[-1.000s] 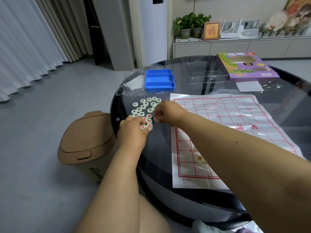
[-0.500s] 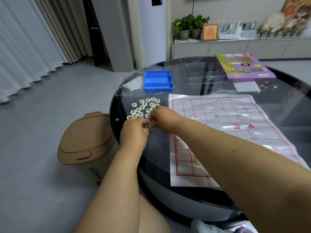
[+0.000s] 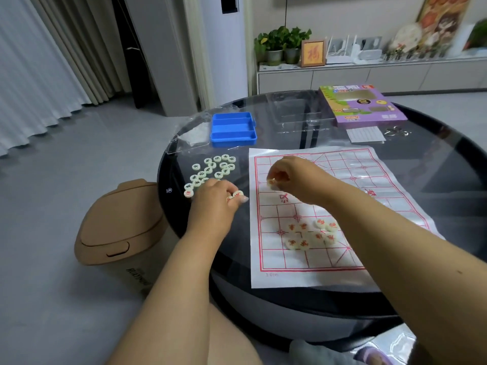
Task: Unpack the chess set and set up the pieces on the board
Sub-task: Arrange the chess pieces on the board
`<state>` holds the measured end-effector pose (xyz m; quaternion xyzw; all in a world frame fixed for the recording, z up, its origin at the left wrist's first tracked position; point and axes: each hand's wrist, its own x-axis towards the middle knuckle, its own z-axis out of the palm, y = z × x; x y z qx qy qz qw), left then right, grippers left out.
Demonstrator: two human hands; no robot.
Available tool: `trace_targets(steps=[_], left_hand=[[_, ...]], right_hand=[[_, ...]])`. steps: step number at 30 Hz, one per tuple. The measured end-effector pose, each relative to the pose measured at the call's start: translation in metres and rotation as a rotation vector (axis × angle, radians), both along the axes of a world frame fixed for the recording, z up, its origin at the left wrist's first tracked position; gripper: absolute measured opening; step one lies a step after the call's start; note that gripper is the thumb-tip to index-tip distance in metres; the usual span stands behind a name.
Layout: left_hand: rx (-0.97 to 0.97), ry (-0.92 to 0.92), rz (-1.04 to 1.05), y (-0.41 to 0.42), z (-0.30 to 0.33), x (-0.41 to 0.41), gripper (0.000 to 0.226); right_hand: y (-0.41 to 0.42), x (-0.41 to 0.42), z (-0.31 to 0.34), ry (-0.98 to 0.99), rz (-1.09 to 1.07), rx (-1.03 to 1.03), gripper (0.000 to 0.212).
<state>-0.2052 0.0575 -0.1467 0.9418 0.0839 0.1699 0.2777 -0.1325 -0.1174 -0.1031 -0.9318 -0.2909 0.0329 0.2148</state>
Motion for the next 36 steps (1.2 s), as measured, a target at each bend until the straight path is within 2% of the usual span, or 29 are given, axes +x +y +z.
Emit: trace_targets(steps=[4,9,18,22,28,31,34,36], left_hand=[[0.033,0.069,-0.174,-0.044,0.012,0.002,0.029],[0.027,0.165,-0.278,-0.081,0.017,0.010,0.031],[0.040,0.312,-0.333,-0.105,0.009,0.021,0.028],[-0.004,0.252,-0.322,-0.096,0.015,0.018,0.025],[-0.010,0.072,-0.097,-0.054,0.015,0.011,0.020],[0.102,-0.006,0.127,-0.023,0.010,0.006,0.018],[0.193,0.062,0.325,0.007,0.005,0.001,0.026],[0.198,0.138,0.353,0.023,0.000,0.000,0.035]], right_hand=[[-0.060,-0.012,-0.003,0.044,-0.069,-0.044,0.020],[-0.101,-0.020,-0.017,0.099,-0.125,-0.138,0.019],[-0.115,-0.026,-0.025,0.120,-0.127,-0.144,0.025],[-0.116,-0.028,-0.014,0.124,-0.157,-0.102,0.034],[-0.072,-0.030,0.006,0.049,-0.087,-0.020,0.028],[-0.030,-0.027,0.009,0.017,-0.019,-0.013,0.029],[0.014,-0.020,0.003,-0.002,0.039,0.017,0.031],[0.040,-0.014,-0.003,-0.016,0.087,0.012,0.036]])
